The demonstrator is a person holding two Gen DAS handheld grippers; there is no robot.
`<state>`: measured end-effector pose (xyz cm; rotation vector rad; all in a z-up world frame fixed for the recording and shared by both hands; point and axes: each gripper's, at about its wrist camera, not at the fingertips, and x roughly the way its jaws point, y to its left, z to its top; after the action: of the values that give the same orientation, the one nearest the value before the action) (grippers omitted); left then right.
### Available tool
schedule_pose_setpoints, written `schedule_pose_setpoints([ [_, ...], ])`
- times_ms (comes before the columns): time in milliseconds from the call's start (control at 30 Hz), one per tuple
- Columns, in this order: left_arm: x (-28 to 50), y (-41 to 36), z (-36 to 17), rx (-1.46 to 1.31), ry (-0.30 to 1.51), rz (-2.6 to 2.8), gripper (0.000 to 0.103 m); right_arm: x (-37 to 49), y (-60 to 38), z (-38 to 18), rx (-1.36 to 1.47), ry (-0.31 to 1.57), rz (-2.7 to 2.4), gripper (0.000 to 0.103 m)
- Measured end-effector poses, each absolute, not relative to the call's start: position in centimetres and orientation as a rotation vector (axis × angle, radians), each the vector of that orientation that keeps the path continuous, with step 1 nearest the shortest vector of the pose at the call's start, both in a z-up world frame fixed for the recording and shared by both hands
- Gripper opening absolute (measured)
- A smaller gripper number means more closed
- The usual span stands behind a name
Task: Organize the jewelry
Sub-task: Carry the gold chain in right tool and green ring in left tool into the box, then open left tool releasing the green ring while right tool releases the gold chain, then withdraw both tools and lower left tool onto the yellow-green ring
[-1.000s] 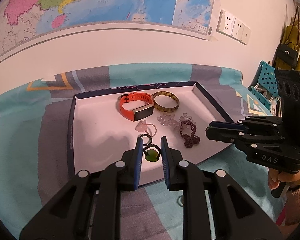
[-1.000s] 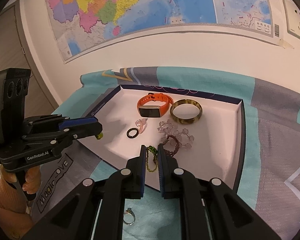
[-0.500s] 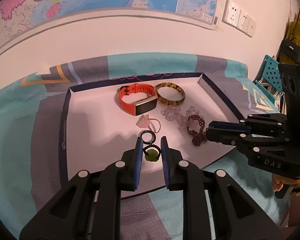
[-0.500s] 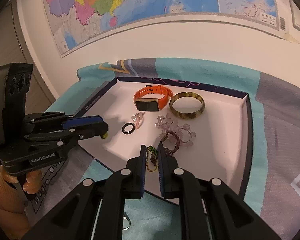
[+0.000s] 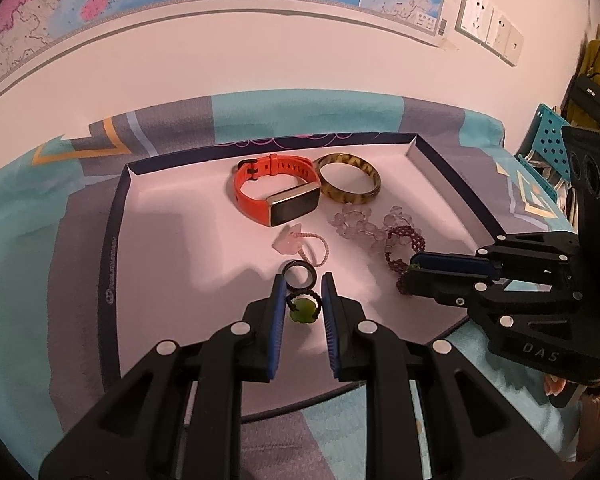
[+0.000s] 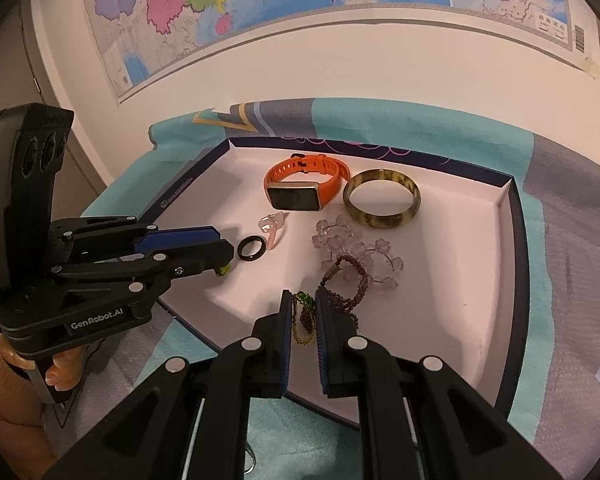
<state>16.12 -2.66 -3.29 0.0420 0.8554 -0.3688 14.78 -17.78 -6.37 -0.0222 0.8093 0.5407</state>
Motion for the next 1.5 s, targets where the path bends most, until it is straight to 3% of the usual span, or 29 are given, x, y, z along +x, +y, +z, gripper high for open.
schedule_pose_setpoints([
  [333, 17.9, -2.7, -3.8, 0.023, 0.874, -0.350, 0.019, 16.4, -17.3, -6.7, -0.029, 0.815, 0.505, 0.011],
  [433, 18.2, -2.6, -3.9, 0.015, 0.880, -0.350, 0.031, 16.9, -17.2, -6.8, -0.023, 0.818, 0.496, 0.013],
  [633, 16.8, -2.1, -2.5, 0.019, 0.818, -0.331, 0.039, 16.0, -17.8, -5.7, 0.017, 0.781, 0.504, 0.024],
  [767, 14.6, -1.4, -1.2, 0.055, 0.764, -0.310, 0.039, 14.3, -18.8, -4.5, 0.032, 0.745, 0.526, 0.031],
  [1167, 6.2, -0.9, -2.0, 0.162, 0.727, -0.417, 0.039, 7.0, -19.7, -6.2, -0.087, 0.795, 0.575, 0.032],
  [1500, 5.0, -2.4, -4.2, 0.164, 0.795, -0.466, 0.039, 5.7, -18.1, -8.3, -0.115, 0.833, 0.577, 0.033],
])
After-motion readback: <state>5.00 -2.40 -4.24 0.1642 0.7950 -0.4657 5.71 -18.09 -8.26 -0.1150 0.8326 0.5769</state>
